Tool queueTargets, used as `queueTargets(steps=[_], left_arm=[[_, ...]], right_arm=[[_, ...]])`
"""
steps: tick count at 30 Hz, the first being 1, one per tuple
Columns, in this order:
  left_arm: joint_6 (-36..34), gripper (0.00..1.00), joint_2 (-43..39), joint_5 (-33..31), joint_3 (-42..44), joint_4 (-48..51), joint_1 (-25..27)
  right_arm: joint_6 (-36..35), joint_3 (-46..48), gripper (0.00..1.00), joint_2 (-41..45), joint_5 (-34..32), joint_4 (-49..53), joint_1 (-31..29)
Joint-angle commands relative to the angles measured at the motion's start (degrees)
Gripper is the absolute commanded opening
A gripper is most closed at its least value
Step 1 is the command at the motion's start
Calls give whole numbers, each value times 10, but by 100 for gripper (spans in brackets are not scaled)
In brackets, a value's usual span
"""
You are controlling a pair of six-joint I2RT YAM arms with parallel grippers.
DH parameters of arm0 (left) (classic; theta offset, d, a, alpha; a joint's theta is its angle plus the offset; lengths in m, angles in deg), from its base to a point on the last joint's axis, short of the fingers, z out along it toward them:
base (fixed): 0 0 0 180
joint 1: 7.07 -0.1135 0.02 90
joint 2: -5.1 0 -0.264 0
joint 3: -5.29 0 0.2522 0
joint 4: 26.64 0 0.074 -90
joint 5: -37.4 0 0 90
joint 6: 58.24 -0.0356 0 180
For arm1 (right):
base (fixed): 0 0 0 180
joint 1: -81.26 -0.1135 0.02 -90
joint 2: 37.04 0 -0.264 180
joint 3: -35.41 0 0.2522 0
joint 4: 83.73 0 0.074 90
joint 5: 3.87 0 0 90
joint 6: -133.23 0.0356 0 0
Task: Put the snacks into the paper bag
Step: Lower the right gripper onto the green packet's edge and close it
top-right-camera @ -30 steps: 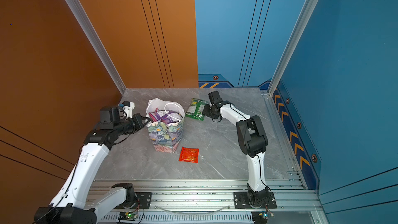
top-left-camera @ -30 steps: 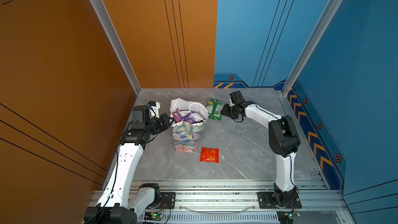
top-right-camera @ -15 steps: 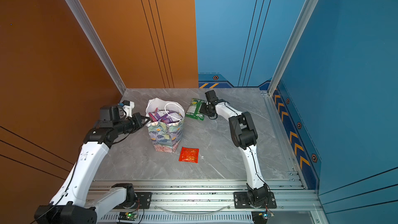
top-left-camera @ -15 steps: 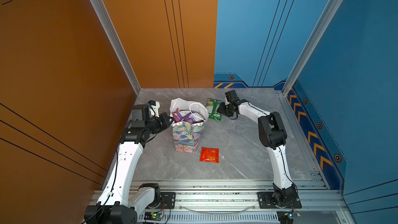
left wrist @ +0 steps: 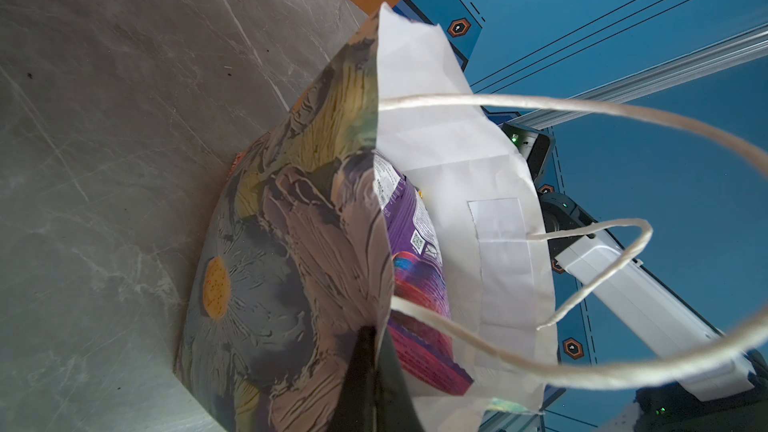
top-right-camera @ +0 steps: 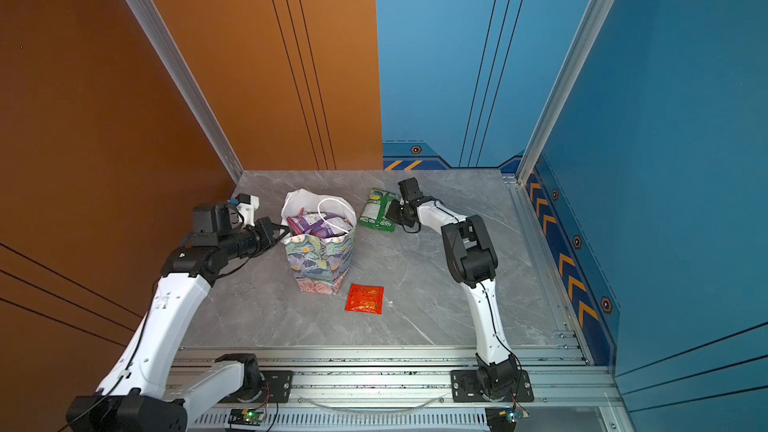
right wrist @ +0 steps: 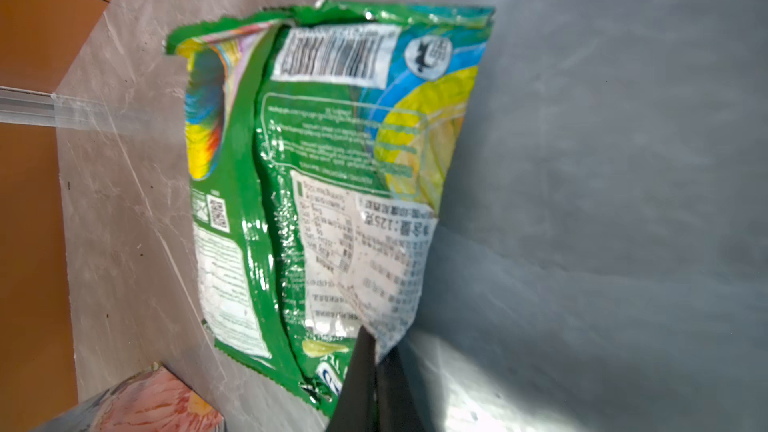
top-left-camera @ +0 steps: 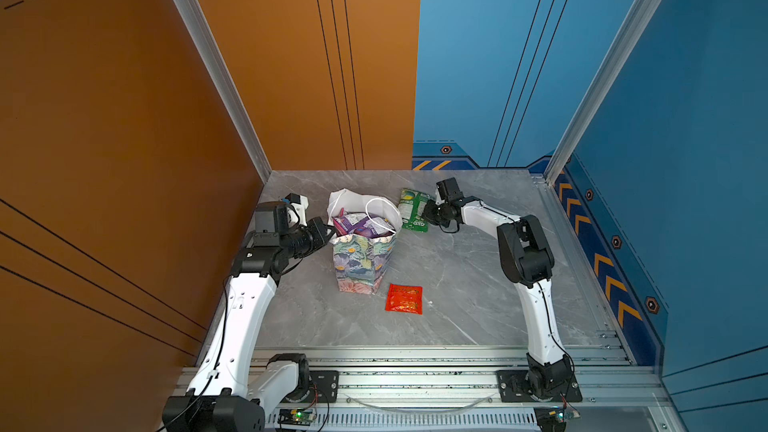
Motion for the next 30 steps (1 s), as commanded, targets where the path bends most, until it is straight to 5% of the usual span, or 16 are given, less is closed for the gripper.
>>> queueTargets(steps=[1,12,18,30], left_arm=[[-8,0,3,8,-10,0,-5],[-8,0,-4,9,-6,0,-5],[-6,0,-6,12,-6,1,-4],[-5,0,-7,10,-7,0,-3]], right_arm=[[-10,49,0,50,-7,22,4],[-16,260,2,211,-19,7,-18],[8,350,33,266,-5,-35,-10],[37,318,44,219,37,-83,12]])
